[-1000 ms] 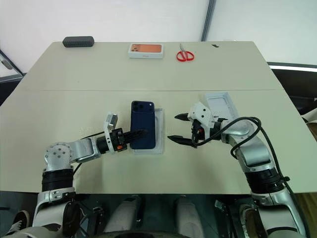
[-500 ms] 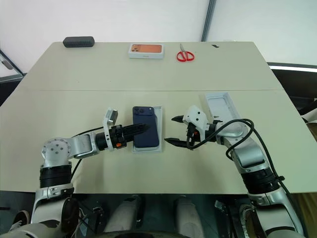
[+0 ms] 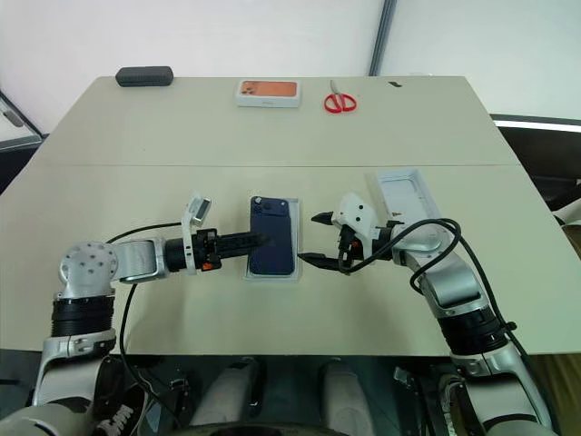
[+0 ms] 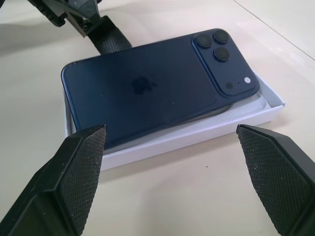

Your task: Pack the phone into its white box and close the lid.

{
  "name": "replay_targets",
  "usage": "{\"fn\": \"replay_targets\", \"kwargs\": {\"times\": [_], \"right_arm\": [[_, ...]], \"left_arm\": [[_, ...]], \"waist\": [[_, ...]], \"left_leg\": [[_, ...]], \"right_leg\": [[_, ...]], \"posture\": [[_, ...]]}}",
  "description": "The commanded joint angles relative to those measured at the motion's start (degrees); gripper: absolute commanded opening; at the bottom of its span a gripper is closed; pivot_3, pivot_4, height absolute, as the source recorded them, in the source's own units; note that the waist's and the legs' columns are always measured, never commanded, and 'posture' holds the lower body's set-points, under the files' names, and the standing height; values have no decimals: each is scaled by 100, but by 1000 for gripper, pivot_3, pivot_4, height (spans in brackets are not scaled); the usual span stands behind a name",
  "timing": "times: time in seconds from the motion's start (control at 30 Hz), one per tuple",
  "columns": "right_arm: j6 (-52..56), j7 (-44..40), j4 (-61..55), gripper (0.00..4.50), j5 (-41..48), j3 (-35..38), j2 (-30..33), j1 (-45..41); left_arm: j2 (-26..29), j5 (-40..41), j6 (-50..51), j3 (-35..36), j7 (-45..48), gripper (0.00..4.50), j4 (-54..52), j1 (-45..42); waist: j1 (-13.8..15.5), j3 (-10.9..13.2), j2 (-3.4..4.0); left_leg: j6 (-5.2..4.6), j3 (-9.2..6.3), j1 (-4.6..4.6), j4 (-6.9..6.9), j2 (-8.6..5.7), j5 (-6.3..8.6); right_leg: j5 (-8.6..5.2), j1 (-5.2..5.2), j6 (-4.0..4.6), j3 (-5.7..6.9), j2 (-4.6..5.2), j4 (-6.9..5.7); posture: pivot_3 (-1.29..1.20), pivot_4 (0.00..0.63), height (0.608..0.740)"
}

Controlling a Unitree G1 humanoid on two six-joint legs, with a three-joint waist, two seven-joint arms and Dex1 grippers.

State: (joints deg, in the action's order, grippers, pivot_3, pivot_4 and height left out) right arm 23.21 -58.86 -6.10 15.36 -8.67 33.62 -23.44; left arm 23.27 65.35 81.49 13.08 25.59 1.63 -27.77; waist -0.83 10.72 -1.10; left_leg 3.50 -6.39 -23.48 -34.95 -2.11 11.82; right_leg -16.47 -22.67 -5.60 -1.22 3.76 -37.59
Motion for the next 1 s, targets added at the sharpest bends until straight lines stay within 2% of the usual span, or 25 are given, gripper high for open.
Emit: {"fn": "replay_targets", "kwargs": {"times": [0.03, 0.47, 0.83, 1.0], "right_arm": [[-104, 2, -53, 4444, 28, 21, -26, -139], [-148, 1, 22, 4444, -22, -58, -97, -218], [-169, 4, 53, 4444, -40, -61, -82, -257], [-179, 25, 47, 4444, -53, -64, -86, -242]], "left_arm": [[151, -72, -139, 48, 188, 4401, -158, -79], [570, -135, -185, 170, 345, 4401, -153, -198], [362, -113, -71, -10, 368, 4401, -471, -52], [541, -239, -100, 30, 468, 4401, -349, -78]], "waist": [[0, 0, 0], [2, 1, 0], [-2, 1, 0], [-6, 1, 0]], "left_leg": [[0, 0, 0, 0, 0, 0], [0, -1, 0, 1, 1, 0], [-1, -1, -1, 0, 1, 0], [-1, 0, -1, 1, 1, 0]], "right_leg": [[0, 0, 0, 0, 0, 0], [0, -1, 0, 0, 1, 0], [0, 0, 0, 0, 4, 2], [0, -1, 0, 0, 1, 2]], "posture": [[0, 150, 740], [0, 150, 740], [0, 150, 740], [0, 150, 740]]}}
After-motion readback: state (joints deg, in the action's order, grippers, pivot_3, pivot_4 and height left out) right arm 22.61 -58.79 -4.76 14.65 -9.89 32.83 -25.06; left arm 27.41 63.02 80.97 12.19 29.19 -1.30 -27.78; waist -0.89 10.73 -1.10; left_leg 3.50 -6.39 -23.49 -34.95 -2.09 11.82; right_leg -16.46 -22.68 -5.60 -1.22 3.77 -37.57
